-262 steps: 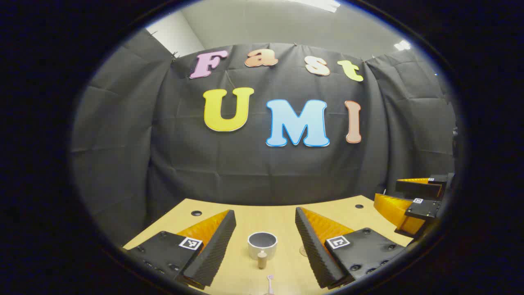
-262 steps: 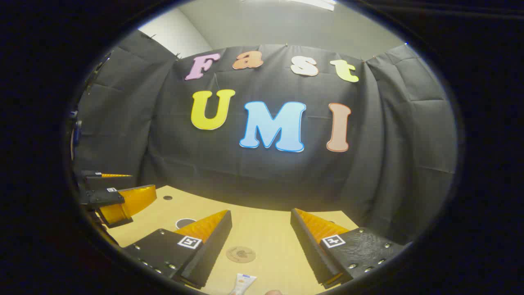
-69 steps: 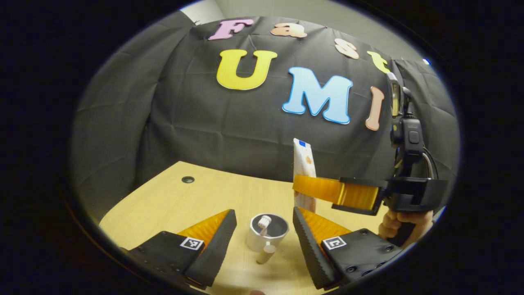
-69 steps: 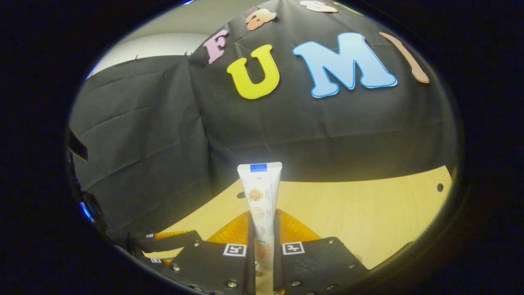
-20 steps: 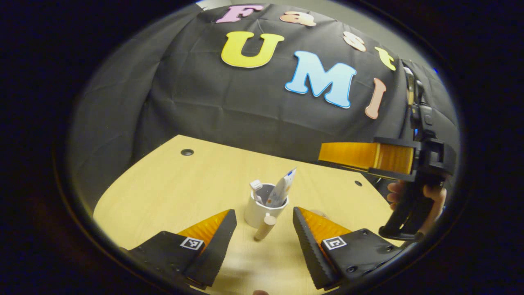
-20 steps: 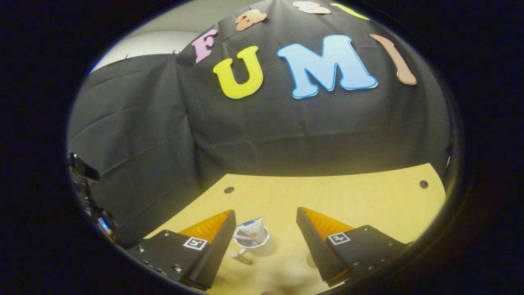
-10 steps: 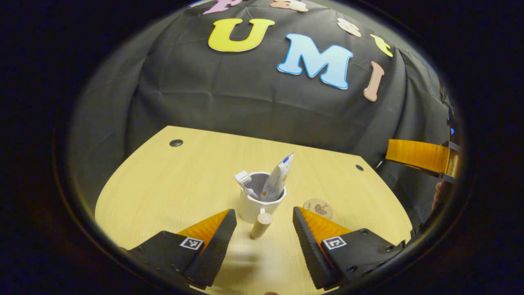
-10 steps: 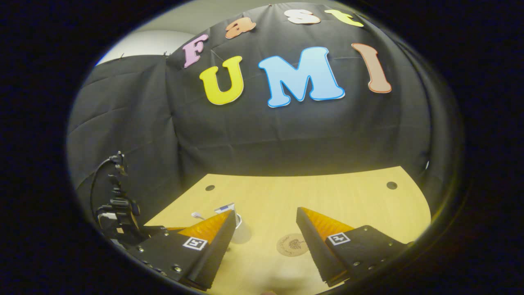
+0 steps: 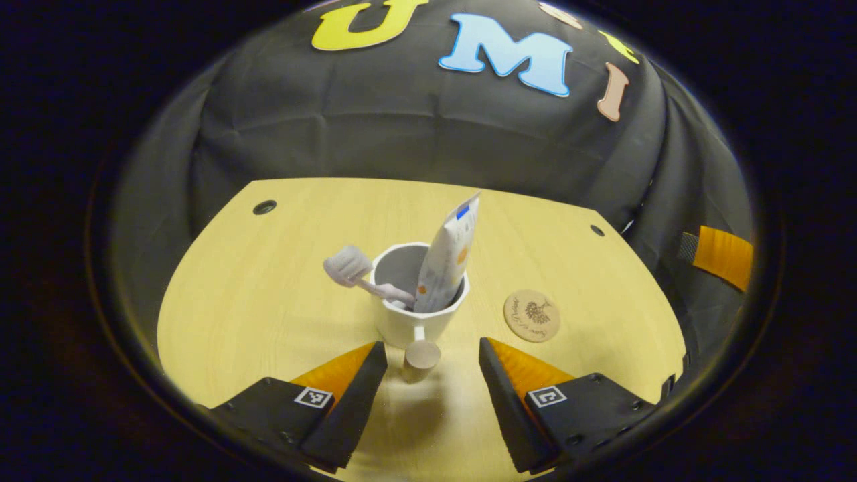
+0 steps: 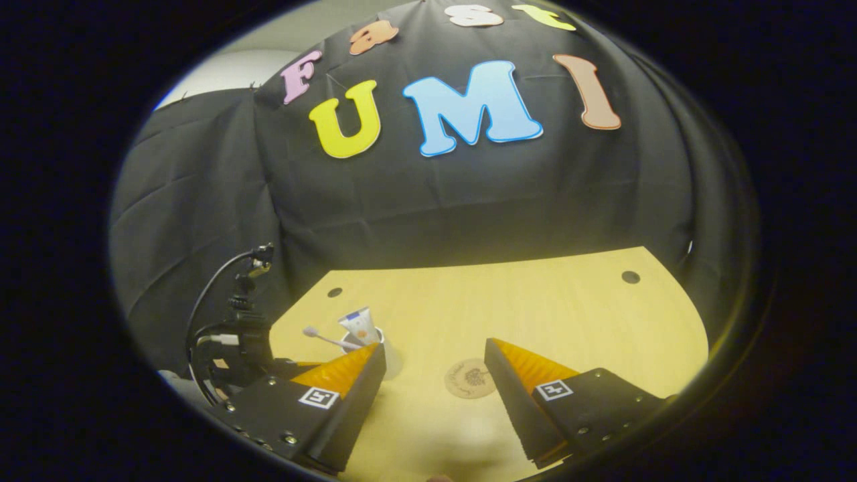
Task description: Put the toothbrush and toothpaste on the desktop into the cup, then pick up the cup and place it on the coaster on the desktop.
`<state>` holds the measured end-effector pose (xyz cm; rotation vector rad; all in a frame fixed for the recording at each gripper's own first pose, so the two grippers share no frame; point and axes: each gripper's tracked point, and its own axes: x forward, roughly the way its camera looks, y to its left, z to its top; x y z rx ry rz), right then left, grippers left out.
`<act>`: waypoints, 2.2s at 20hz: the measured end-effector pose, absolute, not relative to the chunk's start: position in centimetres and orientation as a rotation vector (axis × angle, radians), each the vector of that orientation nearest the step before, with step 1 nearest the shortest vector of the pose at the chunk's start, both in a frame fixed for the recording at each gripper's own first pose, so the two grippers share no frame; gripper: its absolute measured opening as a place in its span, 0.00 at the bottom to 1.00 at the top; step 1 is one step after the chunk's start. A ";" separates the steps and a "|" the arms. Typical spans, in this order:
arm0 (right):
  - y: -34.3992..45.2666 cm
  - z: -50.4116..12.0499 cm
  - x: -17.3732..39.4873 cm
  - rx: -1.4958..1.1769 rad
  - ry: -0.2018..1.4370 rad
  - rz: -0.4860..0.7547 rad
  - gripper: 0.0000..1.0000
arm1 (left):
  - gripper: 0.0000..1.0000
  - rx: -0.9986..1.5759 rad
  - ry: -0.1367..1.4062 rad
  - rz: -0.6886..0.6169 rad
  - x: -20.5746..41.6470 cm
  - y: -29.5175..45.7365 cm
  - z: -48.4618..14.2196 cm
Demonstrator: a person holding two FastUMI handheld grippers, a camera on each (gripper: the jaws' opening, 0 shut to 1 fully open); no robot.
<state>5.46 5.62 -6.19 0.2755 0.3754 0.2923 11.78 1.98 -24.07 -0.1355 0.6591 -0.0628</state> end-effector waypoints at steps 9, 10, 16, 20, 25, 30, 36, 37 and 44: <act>3.0 -8.3 6.2 0.337 0.425 0.235 0.91 | 0.78 -0.070 0.793 -0.038 14.6 2.3 -28.7; 2.8 -8.5 6.2 0.345 0.431 0.231 0.91 | 0.72 -0.062 0.804 -0.033 14.9 2.4 -29.0; 1.6 -9.0 6.7 0.367 0.443 0.204 0.91 | 0.70 -0.060 0.849 -0.010 15.4 2.9 -30.5; 1.5 -9.0 6.8 0.374 0.447 0.202 0.91 | 0.61 -0.059 0.861 0.018 15.6 3.4 -31.2; 1.7 -9.8 6.9 0.364 0.475 0.212 0.91 | 0.43 -0.053 0.868 0.047 15.5 3.5 -31.6; 1.6 -9.9 7.0 0.370 0.480 0.214 0.91 | 0.31 -0.036 0.865 0.054 15.6 3.3 -31.7; 0.9 -9.9 7.1 0.377 0.480 0.196 0.91 | 0.31 -0.003 0.829 0.037 15.9 2.6 -30.4; 0.9 -9.9 7.1 0.379 0.480 0.195 0.91 | 0.31 0.005 0.813 0.028 16.1 2.2 -30.0; 0.5 -9.6 6.9 0.385 0.470 0.187 0.91 | 0.31 0.050 0.784 -0.088 16.4 -3.2 -29.0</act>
